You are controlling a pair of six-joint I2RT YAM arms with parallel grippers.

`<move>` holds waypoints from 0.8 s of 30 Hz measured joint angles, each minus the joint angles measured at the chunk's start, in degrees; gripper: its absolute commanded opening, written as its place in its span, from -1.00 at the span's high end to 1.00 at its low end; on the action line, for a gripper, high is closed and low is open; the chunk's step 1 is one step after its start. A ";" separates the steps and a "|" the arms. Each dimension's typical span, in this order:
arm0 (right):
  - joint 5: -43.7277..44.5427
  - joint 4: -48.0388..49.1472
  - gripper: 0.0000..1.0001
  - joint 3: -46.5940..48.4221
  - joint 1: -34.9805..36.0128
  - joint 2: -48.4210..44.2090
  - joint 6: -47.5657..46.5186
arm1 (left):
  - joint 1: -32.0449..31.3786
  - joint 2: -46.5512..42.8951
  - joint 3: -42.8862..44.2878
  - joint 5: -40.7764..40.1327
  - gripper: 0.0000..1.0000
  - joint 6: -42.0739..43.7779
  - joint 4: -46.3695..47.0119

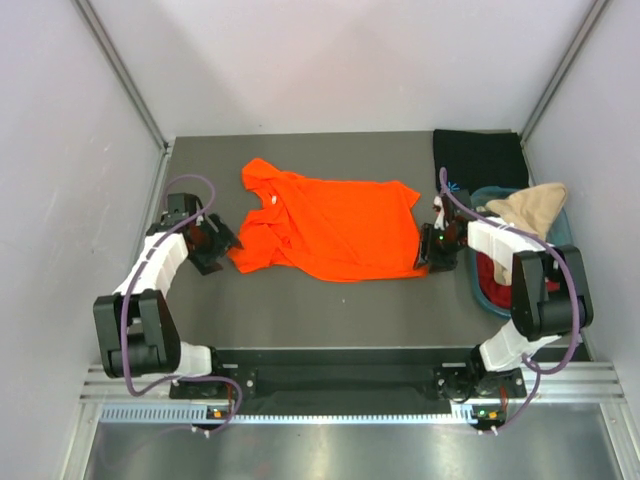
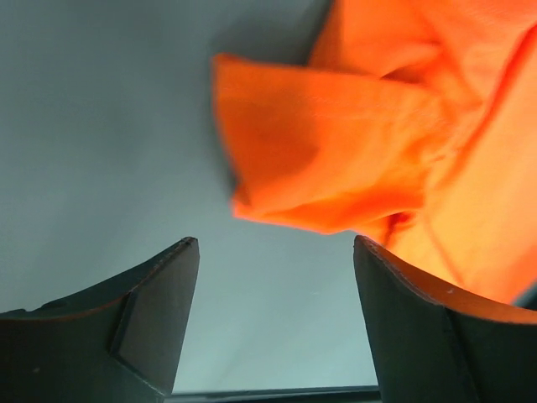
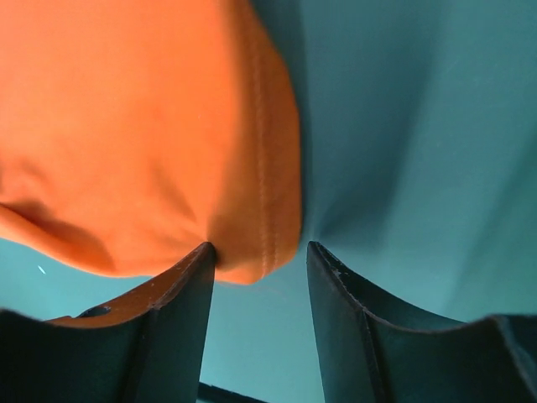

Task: Fold and stack the t-shirts
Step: Flatten the tshirt out

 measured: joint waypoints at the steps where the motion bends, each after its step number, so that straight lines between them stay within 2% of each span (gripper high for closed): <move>1: -0.59 0.33 0.03 -0.13 -0.68 0.33 -0.02 | 0.28 0.72 0.00 1.38 -0.56 -0.57 0.85; 4: -2.58 1.88 0.04 0.07 -1.95 2.16 -0.09 | 0.46 4.61 0.52 5.44 -0.55 -1.95 4.31; 7: -4.09 2.60 0.13 0.90 -2.21 3.21 -0.07 | 0.44 8.66 1.31 8.35 -0.42 -2.64 6.43; 9: -5.11 3.13 0.27 0.98 -2.21 3.67 0.00 | 0.46 10.12 1.31 9.64 -0.10 -2.99 7.34; 11: -5.84 3.06 0.51 0.98 -2.21 3.87 -0.15 | 0.46 10.43 1.31 10.38 0.32 -3.26 7.52; 12: -6.10 2.86 0.72 0.98 -2.21 3.98 -0.20 | 0.44 10.32 1.42 10.56 0.83 -3.21 7.50; 13: -6.21 2.60 0.76 0.98 -2.21 4.00 -0.26 | 0.44 10.21 1.55 10.51 0.92 -3.39 7.48; 18: -5.05 -0.96 0.92 1.20 -2.21 1.29 0.52 | 0.44 4.48 3.56 6.75 1.00 -0.39 3.48; 24: -3.28 -10.27 0.92 3.98 -2.21 -10.60 0.96 | 0.44 -12.68 6.01 1.88 1.00 3.26 -1.92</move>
